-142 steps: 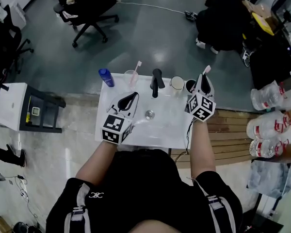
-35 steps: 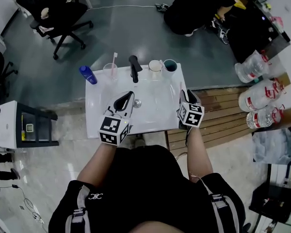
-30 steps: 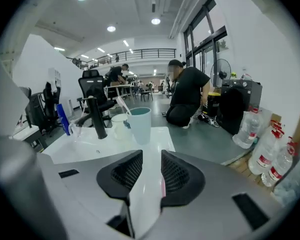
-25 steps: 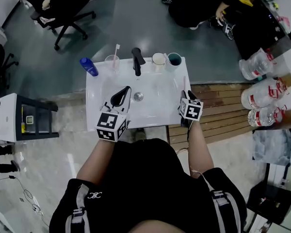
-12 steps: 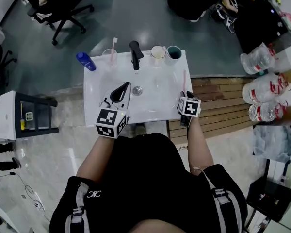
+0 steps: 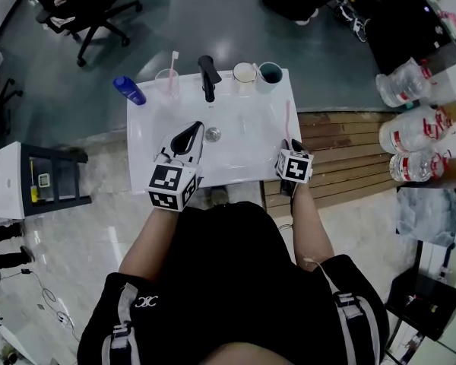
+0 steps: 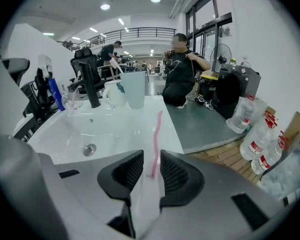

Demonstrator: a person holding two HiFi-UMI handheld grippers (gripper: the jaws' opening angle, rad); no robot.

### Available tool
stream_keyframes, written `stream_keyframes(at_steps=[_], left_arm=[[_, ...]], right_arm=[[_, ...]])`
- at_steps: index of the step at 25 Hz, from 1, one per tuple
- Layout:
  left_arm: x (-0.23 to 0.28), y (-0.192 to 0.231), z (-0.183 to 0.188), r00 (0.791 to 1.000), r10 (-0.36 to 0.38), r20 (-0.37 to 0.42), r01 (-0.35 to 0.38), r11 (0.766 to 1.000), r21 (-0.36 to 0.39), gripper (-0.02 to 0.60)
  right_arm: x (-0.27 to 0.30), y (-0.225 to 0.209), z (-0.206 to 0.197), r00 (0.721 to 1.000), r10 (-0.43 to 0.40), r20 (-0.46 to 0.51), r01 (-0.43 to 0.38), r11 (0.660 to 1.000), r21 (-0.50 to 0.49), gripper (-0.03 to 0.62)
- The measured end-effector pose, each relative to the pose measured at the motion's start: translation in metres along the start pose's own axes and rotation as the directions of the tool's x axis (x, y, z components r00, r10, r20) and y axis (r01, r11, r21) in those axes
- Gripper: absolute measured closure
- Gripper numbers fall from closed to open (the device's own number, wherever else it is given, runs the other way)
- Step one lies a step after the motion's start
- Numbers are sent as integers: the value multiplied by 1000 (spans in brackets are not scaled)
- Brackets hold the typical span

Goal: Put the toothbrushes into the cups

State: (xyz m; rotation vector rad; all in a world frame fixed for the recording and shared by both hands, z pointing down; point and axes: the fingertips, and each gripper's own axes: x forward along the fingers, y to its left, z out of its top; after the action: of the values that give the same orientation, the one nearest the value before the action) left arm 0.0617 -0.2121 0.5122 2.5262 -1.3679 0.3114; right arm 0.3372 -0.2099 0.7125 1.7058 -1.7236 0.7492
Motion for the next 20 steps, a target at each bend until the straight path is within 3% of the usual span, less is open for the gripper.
stream_keyframes(at_steps=[7,12,15,17,20], left_arm=[[6,-6,-3,1000,-23,-7,23,1000,5,569],[8,-7,-2,1000,-25,-9,25,1000,7,569],[8,-5,-3,1000,-20,-8,20,1000,4,569],[8,-3,-4,1000,-15,-11,15,1000,1,568],[7,-1,-6,1000,-9,-13,9,1000,-3,569]], right_arm=[[-1,-5,-9,1000,-7,-12,8,1000,14,476],[1,-2,-5,999,36,12,-36,999,-16,476],[-3,-4,2,998,58,26,-54,989,-139,476],[-5,-5,7,996,81,25,-72,962,-264,474],[-6,-5,14,992,125,9,-105,867,-487,467]])
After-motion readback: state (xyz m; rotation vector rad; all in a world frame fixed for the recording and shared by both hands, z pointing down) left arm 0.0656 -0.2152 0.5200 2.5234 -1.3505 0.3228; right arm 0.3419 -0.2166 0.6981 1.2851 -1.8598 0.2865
